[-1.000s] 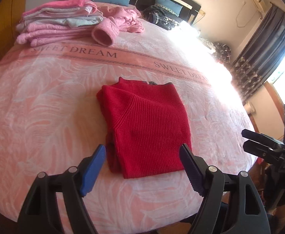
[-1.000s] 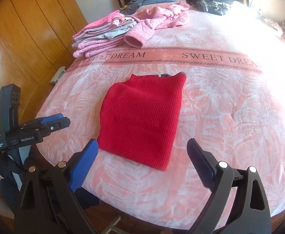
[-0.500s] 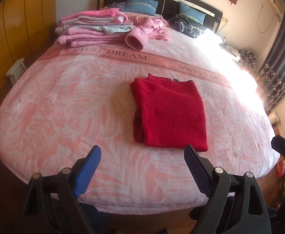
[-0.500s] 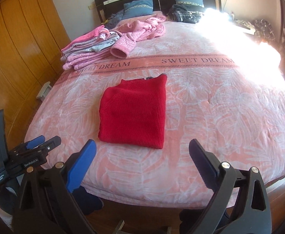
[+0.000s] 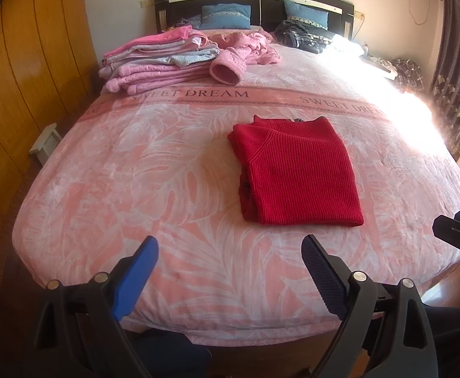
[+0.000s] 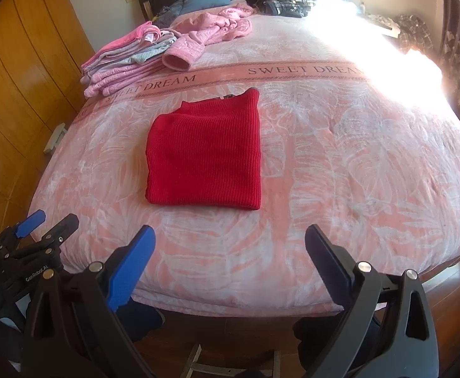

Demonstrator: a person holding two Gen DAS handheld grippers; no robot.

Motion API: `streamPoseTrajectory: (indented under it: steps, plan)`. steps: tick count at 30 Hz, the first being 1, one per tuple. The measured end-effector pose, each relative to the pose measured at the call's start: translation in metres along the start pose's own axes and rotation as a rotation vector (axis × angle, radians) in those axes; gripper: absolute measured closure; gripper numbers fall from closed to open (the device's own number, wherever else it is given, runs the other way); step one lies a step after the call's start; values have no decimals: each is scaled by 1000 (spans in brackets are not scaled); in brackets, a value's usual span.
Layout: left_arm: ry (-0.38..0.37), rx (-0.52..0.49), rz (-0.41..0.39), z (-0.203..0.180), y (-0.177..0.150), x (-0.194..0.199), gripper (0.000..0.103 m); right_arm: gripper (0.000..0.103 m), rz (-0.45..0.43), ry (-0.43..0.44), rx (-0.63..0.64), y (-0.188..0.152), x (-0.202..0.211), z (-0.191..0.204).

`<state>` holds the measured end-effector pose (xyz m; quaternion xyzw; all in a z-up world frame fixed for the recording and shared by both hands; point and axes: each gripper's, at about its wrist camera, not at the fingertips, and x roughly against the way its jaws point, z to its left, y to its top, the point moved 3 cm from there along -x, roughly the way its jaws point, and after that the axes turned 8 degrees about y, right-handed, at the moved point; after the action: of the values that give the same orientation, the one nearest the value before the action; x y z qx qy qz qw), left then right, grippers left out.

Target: Fold small clothes

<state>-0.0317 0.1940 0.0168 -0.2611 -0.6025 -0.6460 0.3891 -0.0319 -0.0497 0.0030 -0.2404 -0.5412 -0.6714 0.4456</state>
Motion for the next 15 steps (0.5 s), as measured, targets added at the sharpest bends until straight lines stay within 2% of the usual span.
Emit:
streamPoseTrajectory:
  steps: [6,15]
  plan:
    - [46,-30,-5,-4,-6,0,10,8,30,-8,19,-5,-8,6]
    - [44,-45,36,-8,-16,-4,10,8,94,-41,22,-15,-23,9]
